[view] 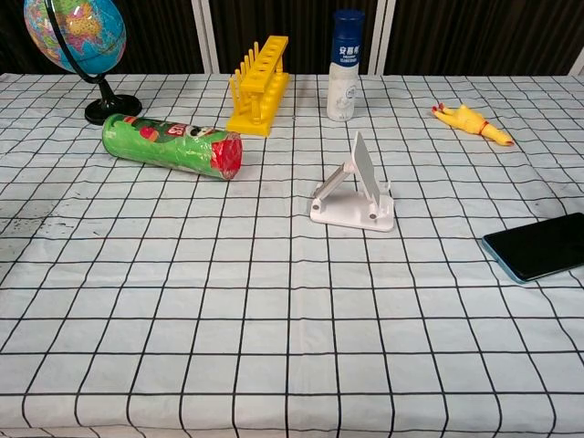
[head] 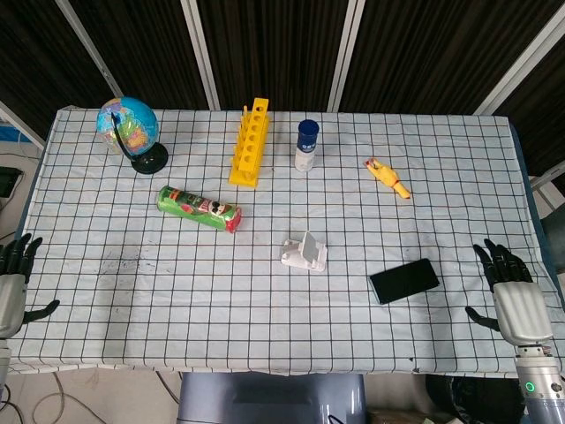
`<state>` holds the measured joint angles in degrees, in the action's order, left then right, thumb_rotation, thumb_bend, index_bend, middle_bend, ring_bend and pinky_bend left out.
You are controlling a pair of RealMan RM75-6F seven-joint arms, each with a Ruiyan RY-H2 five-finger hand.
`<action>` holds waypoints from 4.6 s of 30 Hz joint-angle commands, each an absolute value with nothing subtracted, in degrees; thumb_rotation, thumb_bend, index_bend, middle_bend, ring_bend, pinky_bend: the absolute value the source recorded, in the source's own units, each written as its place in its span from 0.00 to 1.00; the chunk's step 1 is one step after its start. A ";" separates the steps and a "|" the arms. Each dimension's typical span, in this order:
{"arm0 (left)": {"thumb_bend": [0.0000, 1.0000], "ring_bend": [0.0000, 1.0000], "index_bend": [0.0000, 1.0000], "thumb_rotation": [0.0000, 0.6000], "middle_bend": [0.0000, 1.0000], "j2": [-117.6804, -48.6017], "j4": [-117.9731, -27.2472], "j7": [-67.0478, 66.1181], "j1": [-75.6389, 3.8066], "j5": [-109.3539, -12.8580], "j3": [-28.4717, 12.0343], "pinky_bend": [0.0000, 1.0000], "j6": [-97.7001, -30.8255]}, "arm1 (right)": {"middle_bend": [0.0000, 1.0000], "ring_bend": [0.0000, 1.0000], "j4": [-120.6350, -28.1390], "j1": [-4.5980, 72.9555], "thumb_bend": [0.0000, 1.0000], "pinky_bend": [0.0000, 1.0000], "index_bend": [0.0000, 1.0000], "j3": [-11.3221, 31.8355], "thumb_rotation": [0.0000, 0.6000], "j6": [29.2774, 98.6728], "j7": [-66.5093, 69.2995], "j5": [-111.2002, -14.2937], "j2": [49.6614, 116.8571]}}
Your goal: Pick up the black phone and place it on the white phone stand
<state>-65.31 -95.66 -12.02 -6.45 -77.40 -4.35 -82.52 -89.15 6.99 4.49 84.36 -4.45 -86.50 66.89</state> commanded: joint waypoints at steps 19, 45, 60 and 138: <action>0.00 0.00 0.00 1.00 0.00 -65.61 -95.71 -12.47 -6.73 -77.05 -4.52 0.00 -82.16 | 0.00 0.00 -89.00 7.68 0.06 0.15 0.00 4.87 1.00 84.19 -3.41 -87.26 66.25; 0.00 0.00 0.00 1.00 0.00 -65.93 -95.26 -12.11 -7.20 -76.73 -4.71 0.00 -81.51 | 0.17 0.05 -80.94 24.28 0.17 0.15 0.22 1.49 1.00 62.48 -2.82 -97.08 66.11; 0.00 0.00 0.00 1.00 0.00 -66.01 -95.44 -12.16 -7.18 -75.96 -4.99 0.00 -81.50 | 0.18 0.05 -76.75 27.25 0.17 0.15 0.24 0.95 1.00 56.98 -5.58 -93.52 73.50; 0.00 0.00 0.00 1.00 0.00 -65.90 -95.80 -12.41 -7.07 -75.03 -5.20 0.00 -81.69 | 0.71 0.52 -71.63 28.83 0.25 0.16 0.72 -0.35 1.00 56.64 -8.01 -86.29 80.06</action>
<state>-65.90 -95.80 -12.42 -7.07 -75.03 -5.20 -81.69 -71.58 28.87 -0.35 56.56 -8.07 -86.27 80.09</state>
